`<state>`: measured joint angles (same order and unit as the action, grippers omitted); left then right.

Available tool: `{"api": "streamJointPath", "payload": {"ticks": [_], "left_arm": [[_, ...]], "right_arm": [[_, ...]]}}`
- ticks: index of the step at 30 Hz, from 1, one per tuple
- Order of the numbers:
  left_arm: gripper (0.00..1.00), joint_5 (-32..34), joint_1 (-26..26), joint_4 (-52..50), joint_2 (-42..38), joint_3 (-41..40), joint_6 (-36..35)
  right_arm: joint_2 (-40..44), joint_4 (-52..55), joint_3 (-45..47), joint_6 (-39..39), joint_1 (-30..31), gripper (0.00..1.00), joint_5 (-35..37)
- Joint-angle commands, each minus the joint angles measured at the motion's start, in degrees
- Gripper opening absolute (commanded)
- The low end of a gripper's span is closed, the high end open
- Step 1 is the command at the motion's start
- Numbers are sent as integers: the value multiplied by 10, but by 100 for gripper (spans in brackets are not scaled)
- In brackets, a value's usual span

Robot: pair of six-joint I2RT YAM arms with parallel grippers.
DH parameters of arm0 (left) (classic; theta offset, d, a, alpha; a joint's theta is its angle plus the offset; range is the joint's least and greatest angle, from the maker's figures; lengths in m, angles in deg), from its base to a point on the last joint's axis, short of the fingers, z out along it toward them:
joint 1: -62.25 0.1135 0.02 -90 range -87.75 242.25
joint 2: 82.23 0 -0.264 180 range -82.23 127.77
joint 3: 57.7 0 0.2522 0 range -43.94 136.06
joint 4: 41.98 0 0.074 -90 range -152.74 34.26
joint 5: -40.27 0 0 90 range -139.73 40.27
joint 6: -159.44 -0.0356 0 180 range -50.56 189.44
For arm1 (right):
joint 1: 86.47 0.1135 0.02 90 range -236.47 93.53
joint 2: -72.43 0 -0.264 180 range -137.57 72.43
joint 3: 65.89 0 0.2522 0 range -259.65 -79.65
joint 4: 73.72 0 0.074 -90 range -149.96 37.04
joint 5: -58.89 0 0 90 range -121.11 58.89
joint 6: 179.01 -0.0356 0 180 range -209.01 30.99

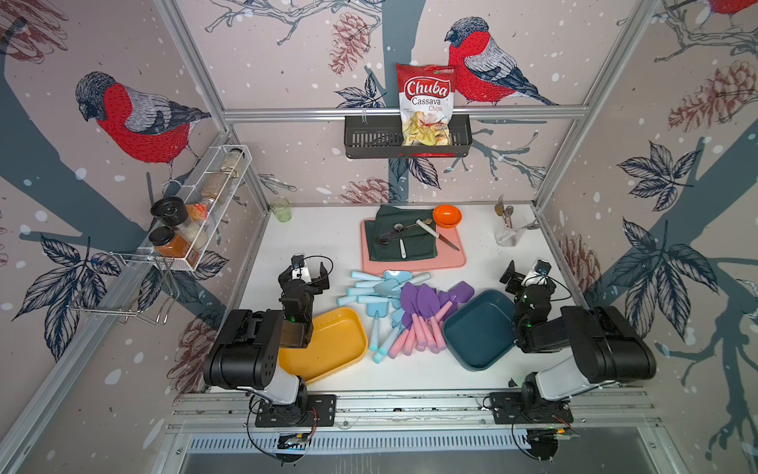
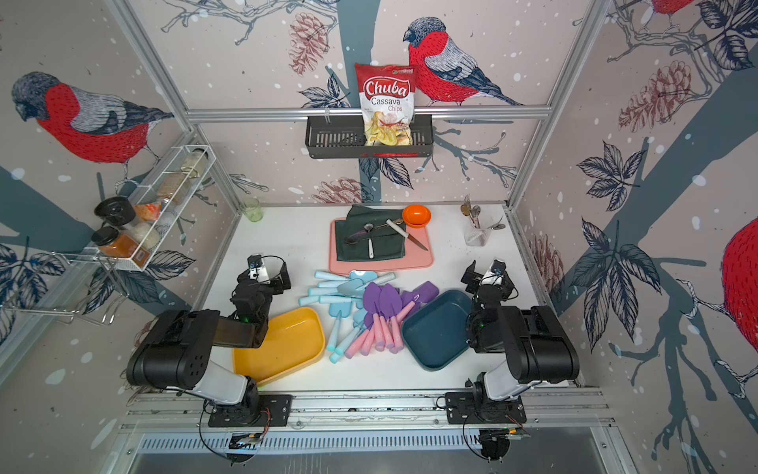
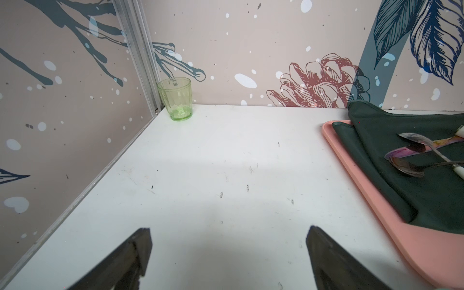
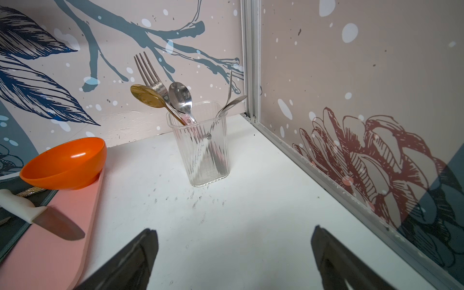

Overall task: Sort the small shovels by color and place them into the storage box
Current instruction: Adjust the storage box at the center of the board.

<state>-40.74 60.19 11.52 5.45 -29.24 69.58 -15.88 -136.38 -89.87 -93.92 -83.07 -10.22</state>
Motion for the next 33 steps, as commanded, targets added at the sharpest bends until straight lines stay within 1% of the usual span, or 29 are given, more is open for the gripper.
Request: {"api": "streamJointPath", "payload": {"ticks": [1, 6, 9, 11, 13, 15, 17, 18, 19, 22, 23, 26, 27, 28, 30, 32, 33], "left_arm": [[100, -2, 1, 18, -2, 0, 2], [100, -2, 1, 18, -2, 0, 2], [100, -2, 1, 18, -2, 0, 2], [100, -2, 1, 18, -2, 0, 2], [100, -2, 1, 18, -2, 0, 2], [100, -2, 1, 18, -2, 1, 2], [100, -2, 1, 18, -2, 1, 2], [100, -2, 1, 18, -2, 1, 2], [100, -18, 1, 17, -1, 1, -3], [100, -25, 1, 17, -3, 1, -5], [100, -25, 1, 17, -3, 1, -6], [100, -24, 1, 18, -2, 1, -6], [100, -24, 1, 18, -3, 0, -6], [100, -25, 1, 16, -3, 1, -7], [100, -24, 1, 18, -4, 0, -6], [100, -25, 1, 19, -4, -1, -6], [100, -20, 1, 21, -4, 0, -5]], "right_arm": [[1, -23, 0, -7, 0, 100, 2], [2, -27, 2, -5, 1, 100, 2], [5, -41, 9, 10, 13, 100, 3], [18, -41, 16, 21, 24, 100, 13], [30, -78, 36, 27, 31, 100, 26], [57, -51, 34, 39, 43, 100, 36], [97, 42, 5, 51, 60, 100, 28], [117, 112, -19, 49, 68, 100, 27], [136, 187, -48, 43, 76, 100, 26], [163, 390, -135, 6, 99, 100, 24], [170, 426, -153, -12, 107, 100, 29], [193, 554, -213, -96, 136, 100, 35], [196, 606, -237, -137, 145, 100, 36], [198, 670, -266, -184, 154, 100, 35], [196, 794, -326, -254, 169, 100, 27], [193, 907, -379, -323, 190, 100, 44], [191, 966, -402, -372, 197, 100, 50]]}}
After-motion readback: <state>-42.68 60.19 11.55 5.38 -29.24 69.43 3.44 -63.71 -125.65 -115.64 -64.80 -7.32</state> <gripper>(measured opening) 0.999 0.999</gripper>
